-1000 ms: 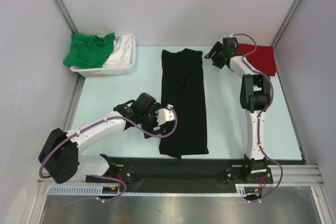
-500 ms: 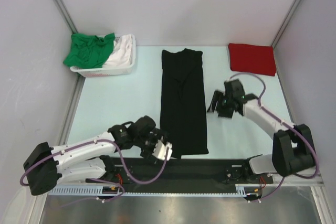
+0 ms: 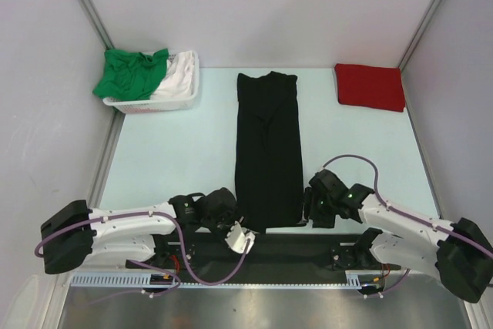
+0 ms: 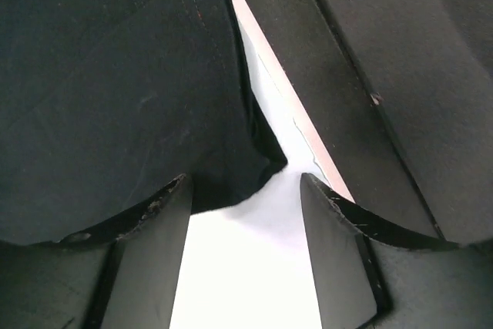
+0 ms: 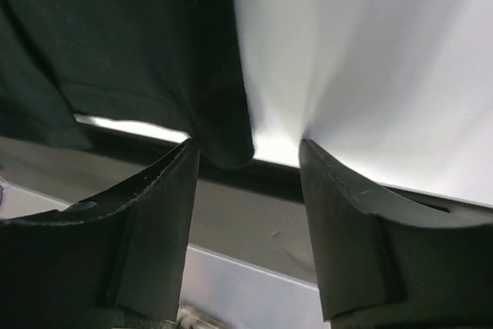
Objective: Fold and stack the t-shirts
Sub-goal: Fold the tshirt
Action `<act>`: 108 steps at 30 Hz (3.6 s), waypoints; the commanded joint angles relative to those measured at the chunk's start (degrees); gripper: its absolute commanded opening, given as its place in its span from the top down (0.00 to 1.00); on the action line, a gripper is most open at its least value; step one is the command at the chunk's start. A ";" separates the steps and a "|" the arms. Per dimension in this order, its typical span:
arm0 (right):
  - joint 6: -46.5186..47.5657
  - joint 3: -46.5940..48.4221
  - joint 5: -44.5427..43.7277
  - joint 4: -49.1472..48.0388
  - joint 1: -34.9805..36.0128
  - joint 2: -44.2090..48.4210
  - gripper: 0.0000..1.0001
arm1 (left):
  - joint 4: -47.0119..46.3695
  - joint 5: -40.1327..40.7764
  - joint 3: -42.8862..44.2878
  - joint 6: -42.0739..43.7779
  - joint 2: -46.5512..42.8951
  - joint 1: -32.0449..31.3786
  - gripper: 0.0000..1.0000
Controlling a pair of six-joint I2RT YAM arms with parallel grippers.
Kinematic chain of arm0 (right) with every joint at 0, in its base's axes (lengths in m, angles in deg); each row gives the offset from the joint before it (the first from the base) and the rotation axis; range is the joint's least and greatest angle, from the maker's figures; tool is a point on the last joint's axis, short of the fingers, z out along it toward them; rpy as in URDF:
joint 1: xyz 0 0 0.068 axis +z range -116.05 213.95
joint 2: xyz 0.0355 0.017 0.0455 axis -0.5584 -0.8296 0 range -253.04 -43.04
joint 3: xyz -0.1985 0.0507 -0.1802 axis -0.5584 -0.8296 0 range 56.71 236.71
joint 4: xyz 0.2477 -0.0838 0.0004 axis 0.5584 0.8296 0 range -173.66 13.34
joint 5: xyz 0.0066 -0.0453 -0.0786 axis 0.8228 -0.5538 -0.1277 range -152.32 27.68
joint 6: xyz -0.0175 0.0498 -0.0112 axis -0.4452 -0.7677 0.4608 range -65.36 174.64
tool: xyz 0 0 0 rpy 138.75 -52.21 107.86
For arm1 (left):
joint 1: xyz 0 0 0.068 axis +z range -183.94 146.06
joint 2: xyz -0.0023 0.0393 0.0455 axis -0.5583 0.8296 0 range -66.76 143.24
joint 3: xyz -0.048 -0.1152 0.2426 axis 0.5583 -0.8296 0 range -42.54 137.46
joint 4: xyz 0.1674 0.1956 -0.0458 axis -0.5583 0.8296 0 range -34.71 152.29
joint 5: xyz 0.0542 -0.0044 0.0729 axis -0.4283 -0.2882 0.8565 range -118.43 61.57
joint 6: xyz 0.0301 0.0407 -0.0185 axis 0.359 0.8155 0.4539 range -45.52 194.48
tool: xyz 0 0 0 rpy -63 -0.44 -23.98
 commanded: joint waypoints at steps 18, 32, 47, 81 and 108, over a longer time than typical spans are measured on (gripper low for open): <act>1.84 7.81 -0.99 -2.51 -1.54 -4.70 1.00 | -8.12 -2.15 1.50 -10.08 0.26 2.62 1.00; 17.66 29.77 5.16 -10.76 -19.46 -23.06 1.00 | -7.69 -17.97 20.91 -18.88 14.71 31.01 1.00; 21.01 53.41 10.60 -16.31 -28.61 -51.81 1.00 | 2.41 -9.63 54.84 -30.93 46.29 39.63 1.00; 39.55 57.74 14.38 -20.78 -30.19 -56.91 0.46 | 4.18 -8.92 67.24 -41.91 55.96 43.68 0.31; 26.46 63.88 13.68 -28.54 -32.83 -65.52 0.70 | 13.58 4.26 91.85 -46.84 72.85 43.50 1.00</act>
